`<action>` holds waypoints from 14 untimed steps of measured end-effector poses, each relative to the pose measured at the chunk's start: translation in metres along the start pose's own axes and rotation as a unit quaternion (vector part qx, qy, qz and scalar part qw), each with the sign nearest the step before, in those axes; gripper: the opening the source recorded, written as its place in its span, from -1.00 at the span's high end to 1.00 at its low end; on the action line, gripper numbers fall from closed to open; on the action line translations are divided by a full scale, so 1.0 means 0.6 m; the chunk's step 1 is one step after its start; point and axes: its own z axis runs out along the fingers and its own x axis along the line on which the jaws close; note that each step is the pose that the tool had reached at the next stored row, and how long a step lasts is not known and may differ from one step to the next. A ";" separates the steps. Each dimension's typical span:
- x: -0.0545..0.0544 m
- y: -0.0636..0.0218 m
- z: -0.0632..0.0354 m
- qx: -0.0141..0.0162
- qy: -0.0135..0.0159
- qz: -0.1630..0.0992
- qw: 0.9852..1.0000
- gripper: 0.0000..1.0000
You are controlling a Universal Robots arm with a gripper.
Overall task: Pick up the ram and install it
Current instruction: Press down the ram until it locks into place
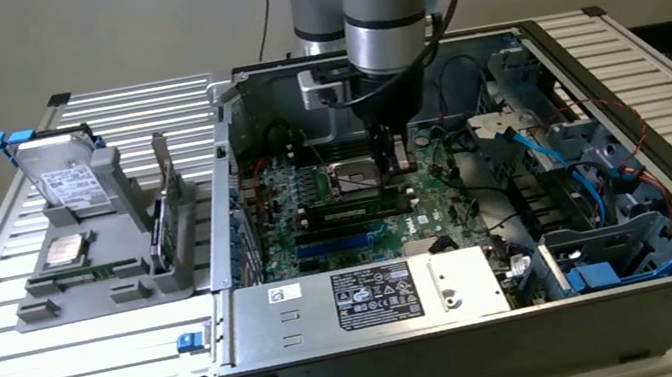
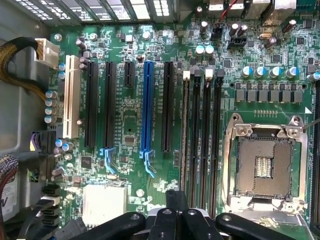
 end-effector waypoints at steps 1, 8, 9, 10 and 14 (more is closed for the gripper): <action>0.000 0.000 0.001 0.000 -0.001 0.000 1.000 0.79; -0.001 0.004 0.006 0.001 -0.002 0.000 1.000 0.79; -0.002 0.006 0.007 0.001 -0.002 0.000 1.000 0.79; -0.002 0.006 0.009 0.001 -0.002 0.000 1.000 0.79; -0.003 0.006 0.020 0.001 -0.001 0.000 1.000 0.79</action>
